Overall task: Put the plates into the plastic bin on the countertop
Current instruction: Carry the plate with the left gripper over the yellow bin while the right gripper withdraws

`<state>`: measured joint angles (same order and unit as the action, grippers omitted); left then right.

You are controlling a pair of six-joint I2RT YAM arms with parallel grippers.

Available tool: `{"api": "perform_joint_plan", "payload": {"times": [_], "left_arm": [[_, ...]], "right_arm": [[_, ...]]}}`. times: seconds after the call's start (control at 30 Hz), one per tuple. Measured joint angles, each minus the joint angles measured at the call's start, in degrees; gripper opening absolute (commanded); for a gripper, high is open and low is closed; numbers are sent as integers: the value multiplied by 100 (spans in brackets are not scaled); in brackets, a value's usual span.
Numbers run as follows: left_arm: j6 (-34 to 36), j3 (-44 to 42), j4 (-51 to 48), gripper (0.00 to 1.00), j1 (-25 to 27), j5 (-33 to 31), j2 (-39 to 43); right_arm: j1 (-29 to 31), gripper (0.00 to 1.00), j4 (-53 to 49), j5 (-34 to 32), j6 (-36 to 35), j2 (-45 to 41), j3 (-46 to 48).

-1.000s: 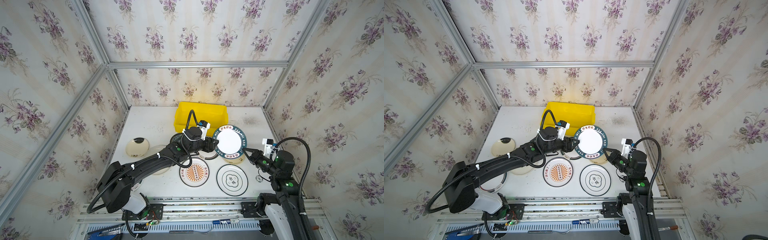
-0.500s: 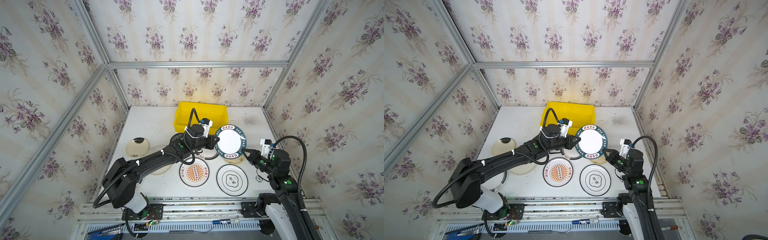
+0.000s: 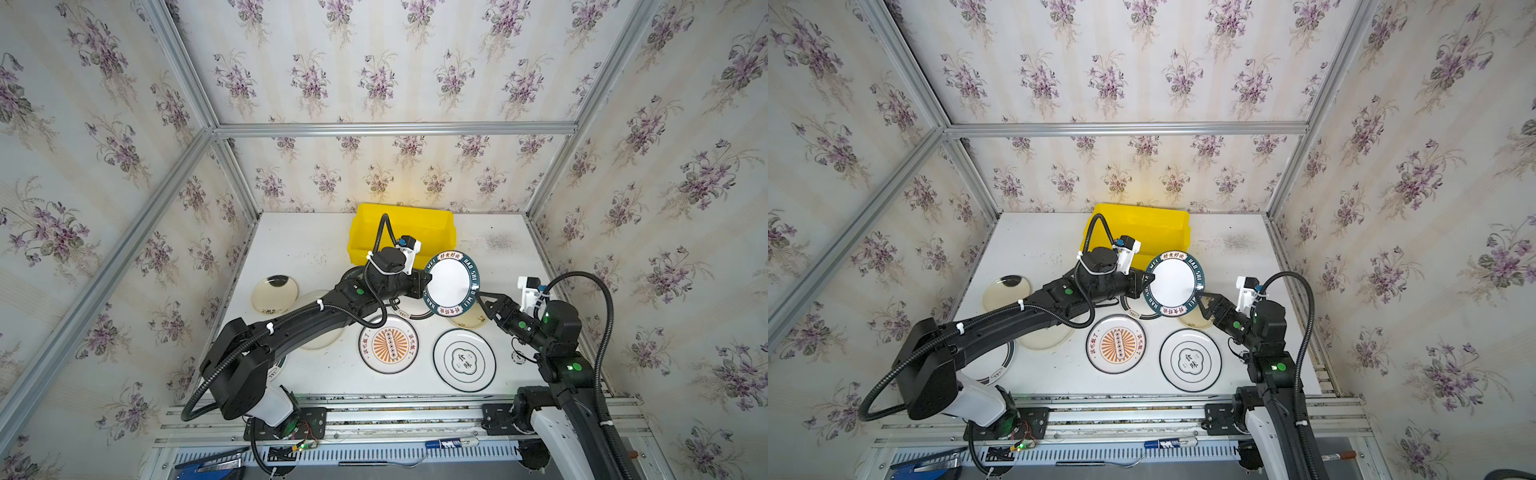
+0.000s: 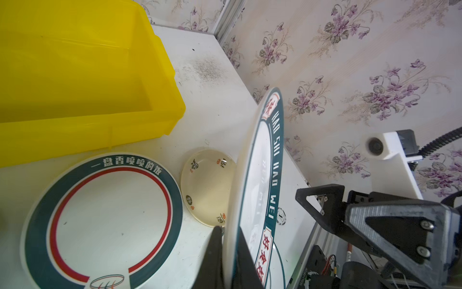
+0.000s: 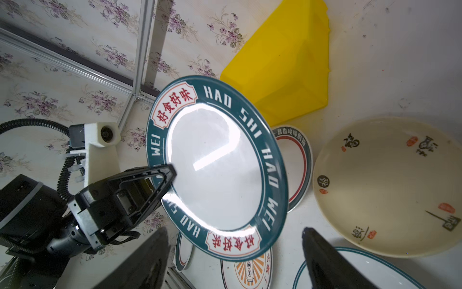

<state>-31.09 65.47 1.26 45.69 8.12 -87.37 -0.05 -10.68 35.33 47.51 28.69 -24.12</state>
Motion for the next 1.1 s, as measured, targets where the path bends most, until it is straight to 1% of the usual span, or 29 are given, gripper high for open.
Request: {"api": "perform_joint_plan", "payload": {"times": [0.13, 0.23, 0.37, 0.43, 0.5, 0.67, 0.77, 0.87, 1.0, 1.1], "left_arm": [[151, 286, -225, 0, -348, -195, 20], [273, 673, -350, 0, -761, -385, -46], [492, 1316, -511, 0, -1349, -730, -466], [645, 1637, -686, 0, -1569, -997, -719], [756, 1910, -813, 0, -1779, -1102, -960], [822, 2393, -970, 0, -2299, -1058, -1543], [798, 2649, -1025, 0, -2610, -866, -1947], [802, 3016, -1217, 0, -2736, -850, -2363], [962, 3654, -1558, 0, -2739, -807, -2894], [1097, 3936, -1808, 0, -2739, -831, -3158]], "right_arm": [[0, 93, -44, 22, -50, -46, 52], [0, 93, -142, 20, -66, -116, 68], [0, 93, -321, 22, -87, -358, 114], [0, 93, -348, 39, -98, -527, 168], [0, 93, -378, 46, -92, -704, 262], [0, 93, -704, 44, -87, -1060, 341], [0, 93, -951, 42, -109, -1268, 356], [0, 92, -1117, 39, -107, -1462, 389], [0, 92, -1316, 9, -105, -1620, 446], [0, 92, -1423, -11, -107, -1674, 481]]}}
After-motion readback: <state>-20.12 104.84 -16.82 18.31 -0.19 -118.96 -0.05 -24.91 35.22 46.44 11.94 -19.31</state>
